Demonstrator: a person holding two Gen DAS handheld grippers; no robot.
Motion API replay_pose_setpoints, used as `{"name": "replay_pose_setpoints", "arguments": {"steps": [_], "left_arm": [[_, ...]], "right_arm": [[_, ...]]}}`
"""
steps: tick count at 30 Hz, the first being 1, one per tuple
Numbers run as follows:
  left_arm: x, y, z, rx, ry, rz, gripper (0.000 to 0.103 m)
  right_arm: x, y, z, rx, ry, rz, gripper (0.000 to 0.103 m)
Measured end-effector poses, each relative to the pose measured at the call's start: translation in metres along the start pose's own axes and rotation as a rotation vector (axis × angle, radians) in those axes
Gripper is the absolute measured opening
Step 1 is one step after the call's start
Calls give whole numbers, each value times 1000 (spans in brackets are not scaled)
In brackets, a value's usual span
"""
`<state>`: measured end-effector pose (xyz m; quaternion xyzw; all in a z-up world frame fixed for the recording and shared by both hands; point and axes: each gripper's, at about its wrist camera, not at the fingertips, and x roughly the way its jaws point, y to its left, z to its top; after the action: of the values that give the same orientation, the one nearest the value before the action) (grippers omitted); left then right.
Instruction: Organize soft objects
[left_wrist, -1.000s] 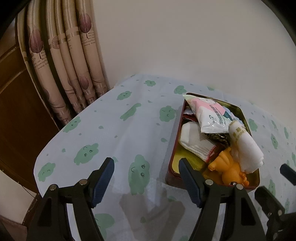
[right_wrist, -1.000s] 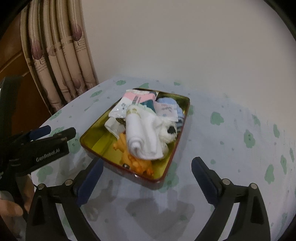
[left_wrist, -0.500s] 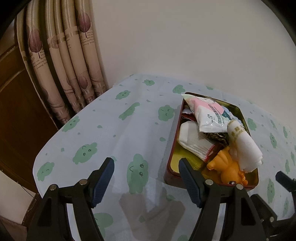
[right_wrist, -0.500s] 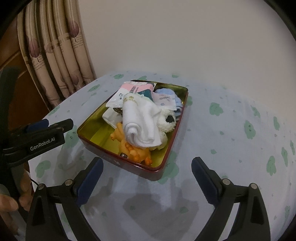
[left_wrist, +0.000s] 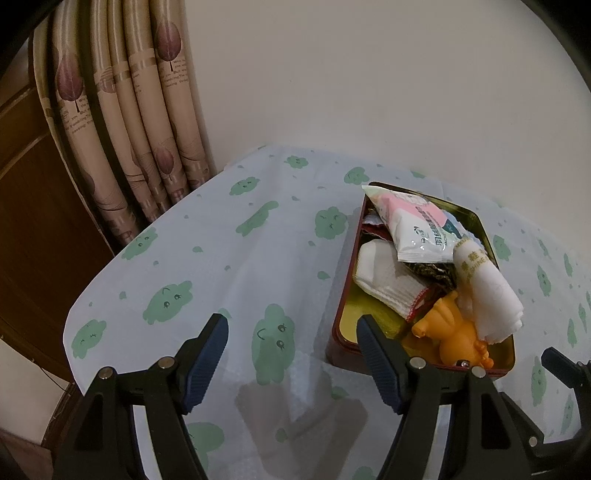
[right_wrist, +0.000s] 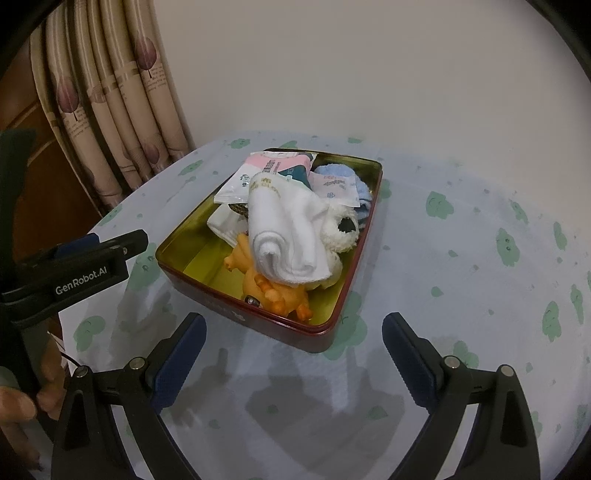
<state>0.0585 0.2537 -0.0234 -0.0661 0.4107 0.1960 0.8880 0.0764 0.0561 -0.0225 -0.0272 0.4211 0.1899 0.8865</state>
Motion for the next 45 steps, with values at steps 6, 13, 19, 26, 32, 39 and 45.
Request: {"name": "replay_pose_setpoints", "arguments": {"steps": [6,13,19,26,32,39,45], "left_arm": [[0,-1,0,2,1,1,74],[1,-1,0,-2,1,-6,74],[0,-2,0,0,0,-6,74],[0,-2,0,0,-1,-5,74],[0,-2,0,1,-1,-6,74],[0,-2,0,1,0,-6,74],[0,-2,0,1,0,-4,74]], "right_arm": [[1,-1,0,7,8,2,95],[0,-3,2,14,10,5,95],[1,-4,1,13,20,10,95],[1,-4,0,13,20,11,95],[2,-3,0,11,22,12,95],[2,-2,-1,14,27,14,95],[3,-1,-2,13,28,12,95]]}}
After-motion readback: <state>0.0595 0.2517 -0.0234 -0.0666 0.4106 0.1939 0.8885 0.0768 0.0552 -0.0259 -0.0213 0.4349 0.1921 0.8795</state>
